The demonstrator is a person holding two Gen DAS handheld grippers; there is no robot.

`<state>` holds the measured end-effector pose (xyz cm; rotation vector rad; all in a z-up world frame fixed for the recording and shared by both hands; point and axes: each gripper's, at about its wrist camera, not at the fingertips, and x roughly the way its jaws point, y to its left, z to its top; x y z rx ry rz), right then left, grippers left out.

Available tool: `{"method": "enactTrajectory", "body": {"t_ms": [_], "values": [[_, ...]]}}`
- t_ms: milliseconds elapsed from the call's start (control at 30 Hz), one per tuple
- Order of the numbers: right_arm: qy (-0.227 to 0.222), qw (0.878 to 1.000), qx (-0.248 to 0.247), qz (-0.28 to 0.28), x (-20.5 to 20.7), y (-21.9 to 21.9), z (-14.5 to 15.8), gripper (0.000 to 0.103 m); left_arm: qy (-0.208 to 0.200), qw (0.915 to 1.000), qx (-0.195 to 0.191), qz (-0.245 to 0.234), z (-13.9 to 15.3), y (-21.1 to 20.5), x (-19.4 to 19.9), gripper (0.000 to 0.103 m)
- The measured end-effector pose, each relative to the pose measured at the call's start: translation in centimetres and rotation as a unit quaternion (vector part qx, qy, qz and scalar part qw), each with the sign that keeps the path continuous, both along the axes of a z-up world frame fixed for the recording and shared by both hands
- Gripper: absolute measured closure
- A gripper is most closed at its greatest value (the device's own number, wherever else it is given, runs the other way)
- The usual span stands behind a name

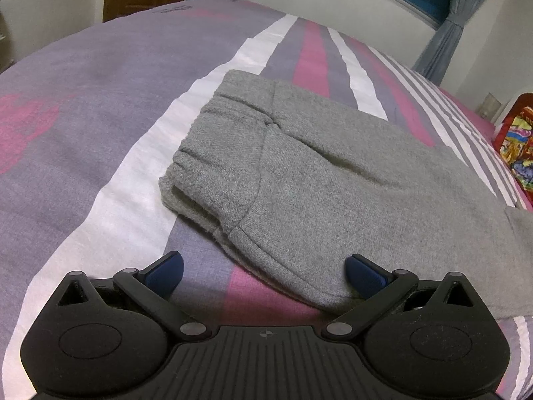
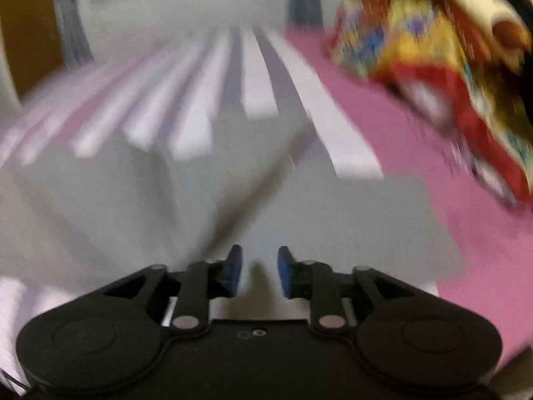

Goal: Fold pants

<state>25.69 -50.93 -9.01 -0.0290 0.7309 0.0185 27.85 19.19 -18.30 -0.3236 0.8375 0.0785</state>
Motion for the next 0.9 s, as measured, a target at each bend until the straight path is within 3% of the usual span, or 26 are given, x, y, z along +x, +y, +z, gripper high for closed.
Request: {"method": "enactTrajectory", "body": {"t_ms": [67, 167, 233, 267, 300, 500, 533, 567, 600, 633, 667, 733, 800, 900], "values": [[0.004, 0.999, -0.023, 0.027, 2.2, 1.5, 0.5, 0.061, 0.001, 1.0000, 0.001, 0.001, 0.0, -0.1, 0.0, 0.000], [0.034, 0.994, -0.087, 0.057, 6.8, 3.8, -1.4, 0.059, 0.002, 1.0000, 0.000, 0.000, 0.1, 0.0, 0.0, 0.000], [0.056, 0.988, -0.136, 0.056, 8.5, 4.4, -2.8, 0.068, 0.002, 1.0000, -0.002, -0.002, 0.2, 0.0, 0.0, 0.000], [0.063, 0.987, -0.140, 0.052, 8.5, 4.2, -3.1, 0.081, 0.001, 1.0000, -0.002, -0.004, 0.1, 0.1, 0.0, 0.000], [0.074, 0.989, -0.122, 0.047, 8.4, 3.5, -3.2, 0.097, 0.000, 1.0000, -0.002, -0.005, 0.1, 0.1, 0.0, 0.000], [0.059, 0.998, -0.024, -0.026, 1.3, -1.8, -1.2, 0.098, -0.007, 0.9999, 0.000, -0.012, 0.0, 0.1, -0.4, 0.000], [0.071, 0.997, -0.007, -0.040, 0.6, -2.8, -1.8, 0.097, -0.008, 0.9999, 0.001, -0.012, -0.1, 0.1, -0.4, 0.000], [0.088, 0.995, -0.014, -0.047, 0.7, -3.2, -2.9, 0.094, -0.008, 0.9999, 0.001, -0.012, -0.1, 0.1, -0.4, 0.000], [0.108, 0.993, -0.031, -0.043, 0.9, -3.2, -4.0, 0.085, -0.008, 0.9999, 0.001, -0.012, -0.1, 0.1, -0.4, 0.000], [0.104, 0.993, -0.042, -0.034, 1.0, -3.0, -4.3, 0.082, -0.008, 0.9999, 0.000, -0.012, -0.1, 0.1, -0.5, 0.000], [0.083, 0.995, -0.046, -0.029, 0.8, -2.7, -3.7, 0.080, -0.008, 0.9999, 0.000, -0.013, 0.0, 0.1, -0.5, 0.000], [0.027, 0.998, -0.049, -0.005, 0.4, -1.7, -1.7, 0.054, -0.008, 0.9999, 0.001, -0.012, -0.1, 0.0, -0.5, 0.000], [-0.004, 0.997, -0.074, 0.027, 1.1, -0.1, -0.5, 0.055, -0.008, 0.9999, 0.001, -0.011, -0.1, 0.0, -0.4, 0.000], [0.001, 0.985, -0.148, 0.084, 4.3, 2.6, -1.0, 0.056, -0.007, 0.9999, 0.003, -0.009, -0.1, -0.2, -0.4, 0.000]]}}
